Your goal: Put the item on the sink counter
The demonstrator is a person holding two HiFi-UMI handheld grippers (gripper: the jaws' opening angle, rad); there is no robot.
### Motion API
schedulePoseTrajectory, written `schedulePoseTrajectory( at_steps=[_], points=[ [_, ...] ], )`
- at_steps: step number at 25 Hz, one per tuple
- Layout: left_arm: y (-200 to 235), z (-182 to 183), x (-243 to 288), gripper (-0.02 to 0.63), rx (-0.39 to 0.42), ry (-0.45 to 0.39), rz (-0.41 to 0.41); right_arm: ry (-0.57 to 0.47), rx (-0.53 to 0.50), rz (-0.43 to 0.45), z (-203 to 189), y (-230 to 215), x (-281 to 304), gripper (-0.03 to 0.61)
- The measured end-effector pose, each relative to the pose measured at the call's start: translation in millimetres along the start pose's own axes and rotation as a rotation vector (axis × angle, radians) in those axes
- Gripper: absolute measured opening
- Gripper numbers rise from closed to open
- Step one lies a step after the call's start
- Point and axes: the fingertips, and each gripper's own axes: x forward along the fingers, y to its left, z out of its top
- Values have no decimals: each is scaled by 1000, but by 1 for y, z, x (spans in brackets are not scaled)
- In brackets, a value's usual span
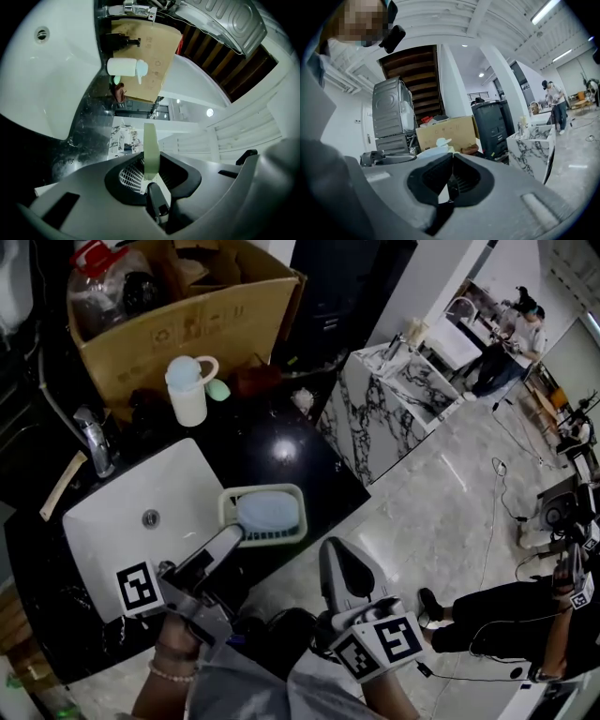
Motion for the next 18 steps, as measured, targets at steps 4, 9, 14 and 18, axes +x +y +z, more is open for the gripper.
schedulePoseTrajectory(
  at_steps=[4,9,14,18],
  points=[
    [1,9,-4,83,9,-31,4,35,26,97,-7,16,16,78],
    [3,22,-8,83,19,-76,5,64,-27,177,-14,27,33,126],
    [6,35,-2,83,30,-122,6,99,-14,241,-17,24,53,128],
    [12,46,9,83,40,-155,16,135,94,324,-17,16,72,157]
  ],
)
